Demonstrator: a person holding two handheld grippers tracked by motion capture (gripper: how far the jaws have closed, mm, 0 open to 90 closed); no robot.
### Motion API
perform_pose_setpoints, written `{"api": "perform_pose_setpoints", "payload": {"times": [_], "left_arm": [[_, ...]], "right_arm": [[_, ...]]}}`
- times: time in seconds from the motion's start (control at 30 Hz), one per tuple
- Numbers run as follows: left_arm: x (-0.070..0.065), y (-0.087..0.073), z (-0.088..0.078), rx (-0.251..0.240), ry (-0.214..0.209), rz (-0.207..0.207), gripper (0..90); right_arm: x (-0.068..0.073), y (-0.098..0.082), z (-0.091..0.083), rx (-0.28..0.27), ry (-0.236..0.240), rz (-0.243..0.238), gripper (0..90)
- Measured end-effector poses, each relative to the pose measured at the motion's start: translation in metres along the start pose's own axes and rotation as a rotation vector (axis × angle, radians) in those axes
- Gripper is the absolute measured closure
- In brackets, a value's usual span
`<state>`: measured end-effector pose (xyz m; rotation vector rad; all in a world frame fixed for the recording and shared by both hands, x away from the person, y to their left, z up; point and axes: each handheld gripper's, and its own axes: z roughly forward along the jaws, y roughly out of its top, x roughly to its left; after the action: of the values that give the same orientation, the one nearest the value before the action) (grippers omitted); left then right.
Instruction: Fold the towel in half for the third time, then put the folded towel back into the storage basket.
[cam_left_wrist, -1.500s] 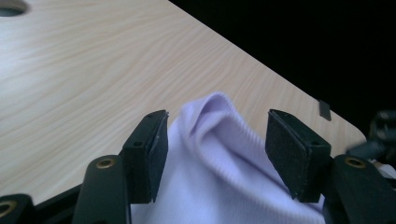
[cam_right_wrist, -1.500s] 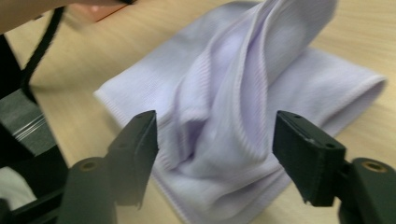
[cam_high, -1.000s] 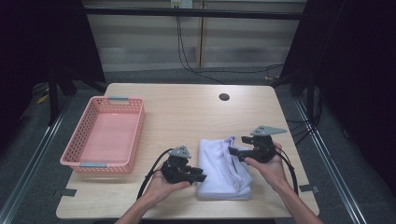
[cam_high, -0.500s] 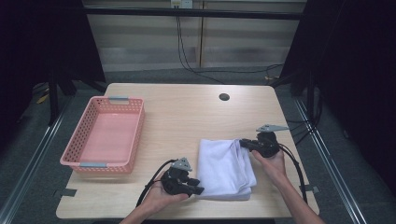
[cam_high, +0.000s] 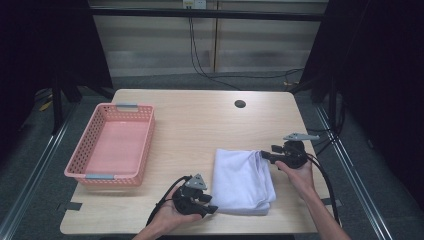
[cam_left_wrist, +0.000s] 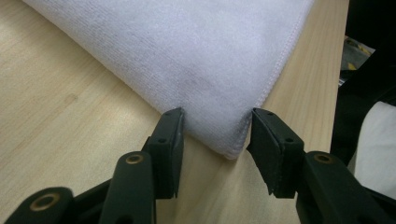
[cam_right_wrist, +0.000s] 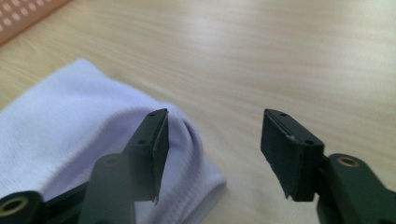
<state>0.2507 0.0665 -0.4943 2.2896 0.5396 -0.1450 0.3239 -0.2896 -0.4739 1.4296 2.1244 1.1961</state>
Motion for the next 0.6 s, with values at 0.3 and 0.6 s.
{"api": "perform_pose_setpoints", "payload": {"times": [0.3, 0.6], "left_arm": [[0.0, 0.001, 0.001, 0.008, 0.003, 0.009, 53.1], [-0.001, 0.001, 0.001, 0.004, 0.001, 0.008, 49.8]], "right_arm": [[0.016, 0.016, 0.009, -0.013, 0.086, -0.015, 27.3], [0.017, 0.0, 0.026, 0.138, 0.03, -0.05, 27.0]]}}
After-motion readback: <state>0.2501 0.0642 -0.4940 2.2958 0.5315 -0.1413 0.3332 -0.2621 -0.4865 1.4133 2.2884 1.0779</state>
